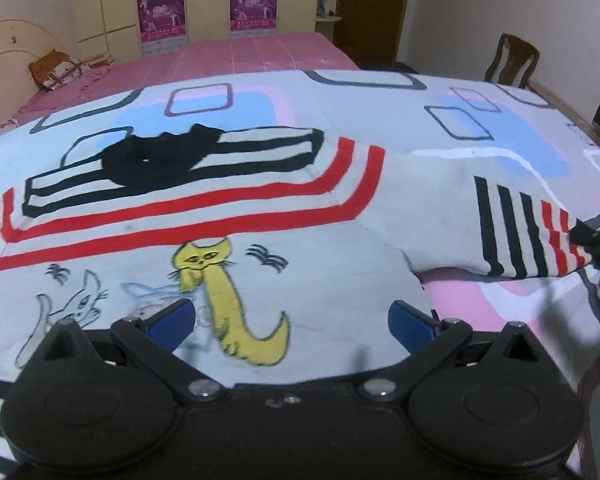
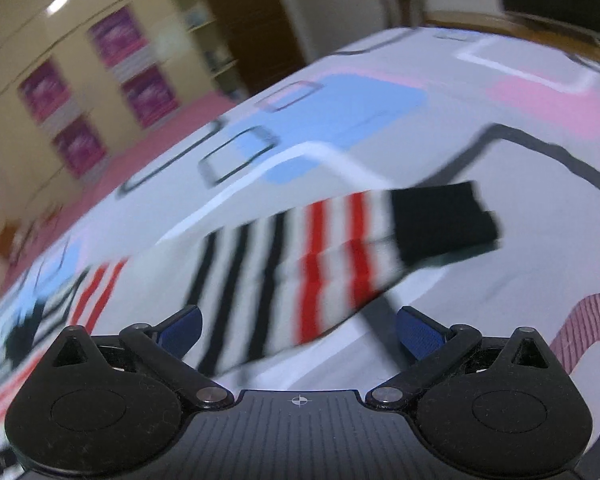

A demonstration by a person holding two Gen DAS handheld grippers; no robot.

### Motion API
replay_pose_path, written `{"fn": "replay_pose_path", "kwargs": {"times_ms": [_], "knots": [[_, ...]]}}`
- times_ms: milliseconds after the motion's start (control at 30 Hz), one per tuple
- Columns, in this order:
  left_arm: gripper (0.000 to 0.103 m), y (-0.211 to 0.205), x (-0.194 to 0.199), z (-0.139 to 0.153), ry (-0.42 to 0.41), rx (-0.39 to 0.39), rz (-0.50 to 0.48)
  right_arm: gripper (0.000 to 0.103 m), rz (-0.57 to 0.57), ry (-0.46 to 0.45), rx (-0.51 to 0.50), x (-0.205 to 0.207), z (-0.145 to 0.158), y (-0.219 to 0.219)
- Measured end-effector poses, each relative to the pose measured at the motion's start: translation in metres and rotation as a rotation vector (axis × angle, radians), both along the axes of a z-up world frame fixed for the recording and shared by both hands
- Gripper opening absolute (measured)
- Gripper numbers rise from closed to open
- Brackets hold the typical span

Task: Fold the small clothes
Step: 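Move the right gripper toward the black sleeve cuff while the left gripper approaches the sweater body, then grasp the black sleeve cuff with the right gripper and carry it across the body toward the collar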

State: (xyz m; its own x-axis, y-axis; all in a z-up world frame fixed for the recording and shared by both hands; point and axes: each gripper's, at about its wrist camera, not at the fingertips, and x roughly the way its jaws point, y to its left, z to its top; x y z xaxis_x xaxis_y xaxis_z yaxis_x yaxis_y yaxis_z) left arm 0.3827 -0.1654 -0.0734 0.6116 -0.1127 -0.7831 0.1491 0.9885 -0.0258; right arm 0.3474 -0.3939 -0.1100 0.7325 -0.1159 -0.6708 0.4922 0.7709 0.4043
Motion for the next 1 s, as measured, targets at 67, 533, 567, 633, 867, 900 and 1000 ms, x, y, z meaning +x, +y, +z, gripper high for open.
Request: {"fn": "replay_pose_path", "kwargs": {"times_ms": [67, 533, 567, 633, 867, 900, 1000], "knots": [[0.103, -0.007, 0.007, -0.004, 0.010, 0.012, -0.004, 0.102, -0.063, -0.021, 0.046, -0.004, -0.005, -0.022], [0.103, 0.006, 0.025, 0.002, -0.002, -0.002, 0.033, 0.015, -0.225, -0.068, 0.200, -0.011, -0.021, -0.069], [0.103, 0.012, 0.026, 0.003, -0.003, 0.001, 0.046, 0.011, -0.230, -0.063, 0.190, -0.011, -0.022, -0.070], [0.103, 0.030, 0.026, 0.003, -0.002, 0.006, 0.074, 0.010, -0.227, -0.059, 0.167, -0.007, -0.022, -0.073], [0.102, 0.100, 0.025, -0.003, 0.002, 0.017, 0.154, 0.008, -0.012, -0.102, -0.046, 0.036, 0.023, -0.001], [0.102, 0.112, 0.025, -0.004, 0.002, 0.001, 0.167, 0.008, 0.052, -0.117, -0.062, 0.043, 0.030, 0.021], [0.102, 0.144, 0.024, -0.005, -0.003, -0.041, 0.190, 0.007, 0.232, -0.145, -0.113, 0.064, 0.043, 0.093]]}}
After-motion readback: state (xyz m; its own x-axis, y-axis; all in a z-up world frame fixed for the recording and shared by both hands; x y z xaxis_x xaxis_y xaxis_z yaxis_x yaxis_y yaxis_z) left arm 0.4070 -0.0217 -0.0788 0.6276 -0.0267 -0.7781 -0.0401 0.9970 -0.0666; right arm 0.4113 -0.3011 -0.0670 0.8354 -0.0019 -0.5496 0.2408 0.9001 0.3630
